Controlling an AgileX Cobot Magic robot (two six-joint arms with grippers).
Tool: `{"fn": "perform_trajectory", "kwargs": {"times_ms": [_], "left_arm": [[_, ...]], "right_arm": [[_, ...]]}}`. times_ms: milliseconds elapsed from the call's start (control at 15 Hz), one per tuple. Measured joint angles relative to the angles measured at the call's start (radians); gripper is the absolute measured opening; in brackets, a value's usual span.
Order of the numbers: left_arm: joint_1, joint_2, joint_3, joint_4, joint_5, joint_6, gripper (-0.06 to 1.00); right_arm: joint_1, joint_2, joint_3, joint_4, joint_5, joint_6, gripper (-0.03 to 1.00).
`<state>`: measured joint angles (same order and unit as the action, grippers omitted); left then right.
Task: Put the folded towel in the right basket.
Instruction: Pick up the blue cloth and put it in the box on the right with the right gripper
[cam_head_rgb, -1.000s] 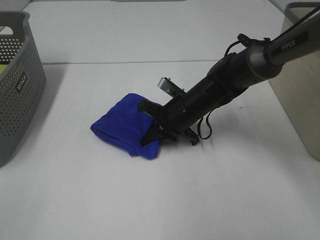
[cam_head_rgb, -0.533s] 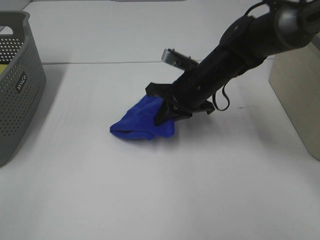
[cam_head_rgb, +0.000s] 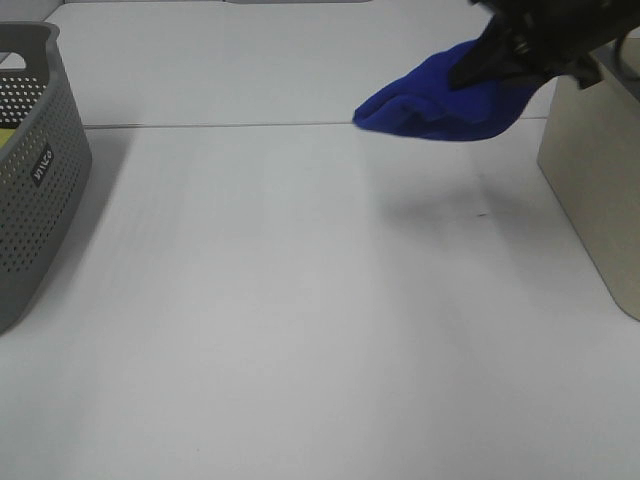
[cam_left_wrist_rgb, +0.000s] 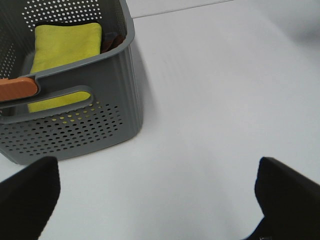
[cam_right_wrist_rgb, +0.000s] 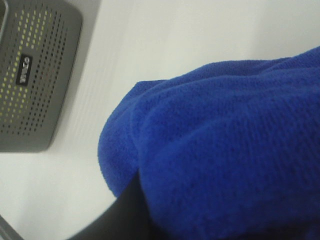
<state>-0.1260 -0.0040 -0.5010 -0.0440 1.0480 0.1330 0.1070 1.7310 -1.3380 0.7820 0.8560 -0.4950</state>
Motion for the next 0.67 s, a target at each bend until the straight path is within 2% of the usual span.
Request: {"fn": "perform_trajectory", "kwargs": {"times_ms": [200, 400, 667], "left_arm": [[0.0, 0.0, 0.0, 0.0, 0.0, 0.0, 0.99], [0.0, 0.0, 0.0, 0.0, 0.0, 0.0, 0.99], [0.0, 0.0, 0.0, 0.0, 0.0, 0.0, 0.99]], "right_arm": [[-0.203, -0.086, -0.086, 0.003, 0.055, 0.001, 0.1], [-0.381, -0.105, -0.215, 0.052, 0.074, 0.013, 0.1], [-0.511, -0.086, -0.247, 0.055, -0.003, 0.047, 0.1]]}}
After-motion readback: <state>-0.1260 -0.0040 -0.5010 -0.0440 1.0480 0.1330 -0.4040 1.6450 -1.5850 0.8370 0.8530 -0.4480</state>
